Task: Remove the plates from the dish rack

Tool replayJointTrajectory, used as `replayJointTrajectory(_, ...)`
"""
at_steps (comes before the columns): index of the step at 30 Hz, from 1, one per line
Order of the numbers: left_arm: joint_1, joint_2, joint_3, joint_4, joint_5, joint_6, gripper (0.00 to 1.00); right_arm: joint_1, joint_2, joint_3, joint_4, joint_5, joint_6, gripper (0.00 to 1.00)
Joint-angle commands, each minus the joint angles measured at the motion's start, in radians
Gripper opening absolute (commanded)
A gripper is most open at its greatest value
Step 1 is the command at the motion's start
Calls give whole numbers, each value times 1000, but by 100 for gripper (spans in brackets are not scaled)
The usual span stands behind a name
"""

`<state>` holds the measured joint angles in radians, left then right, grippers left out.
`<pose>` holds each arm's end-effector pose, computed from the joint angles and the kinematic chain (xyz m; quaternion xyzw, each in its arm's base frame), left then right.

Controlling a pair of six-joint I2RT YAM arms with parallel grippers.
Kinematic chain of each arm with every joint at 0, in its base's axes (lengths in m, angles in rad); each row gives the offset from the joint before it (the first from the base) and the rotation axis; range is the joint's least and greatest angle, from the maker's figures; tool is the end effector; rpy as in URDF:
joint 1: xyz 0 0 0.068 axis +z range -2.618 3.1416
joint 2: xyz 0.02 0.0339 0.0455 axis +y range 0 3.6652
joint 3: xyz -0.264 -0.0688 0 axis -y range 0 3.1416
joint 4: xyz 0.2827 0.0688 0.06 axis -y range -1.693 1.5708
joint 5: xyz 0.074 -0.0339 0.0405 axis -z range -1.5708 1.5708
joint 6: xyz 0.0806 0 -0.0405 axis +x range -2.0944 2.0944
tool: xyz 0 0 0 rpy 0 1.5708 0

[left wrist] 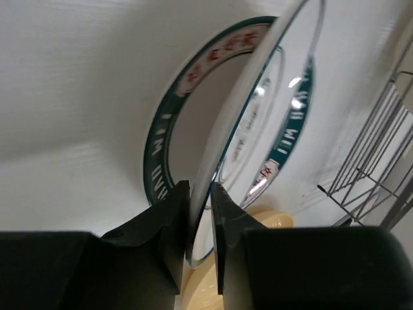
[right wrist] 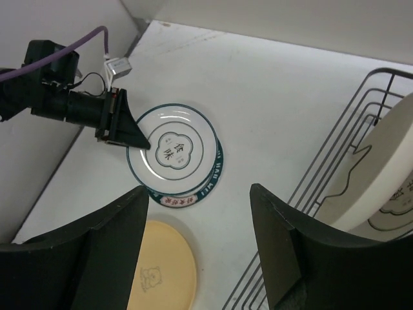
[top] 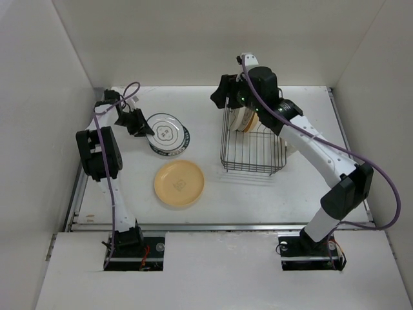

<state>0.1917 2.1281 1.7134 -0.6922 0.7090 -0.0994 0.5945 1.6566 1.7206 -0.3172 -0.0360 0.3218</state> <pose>0.5038 0.0443 0.1577 -0.0534 0.9146 -0.3275 0.2309 0.3882 0.2659 0.4158 -0.1184 0.7818 0.2835 0.5427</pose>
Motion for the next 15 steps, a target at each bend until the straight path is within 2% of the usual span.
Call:
replayJointTrajectory(1,-1,56,74,-128,-38,29,18,1,-21,-32,6,28,-29,70)
replayJointTrajectory(2,-1,56,84,-147,-52,65,23,1,-21,-32,6,28,-29,70)
replayJointTrajectory(3,-12,65,84,-171,-100,102,37,1,-21,-32,6,28,-38,70)
replayJointTrajectory(7,-21,66,115,-228,-233,177,60,1,-21,-23,6,16,-38,70)
replayJointTrajectory(10,-21,66,133,-277,-270,234,66,1,-21,-12,-17,63,-29,70)
replayJointTrajectory(15,-21,4,121,-297,-249,293,70,1,-21,42,-130,363,22,73)
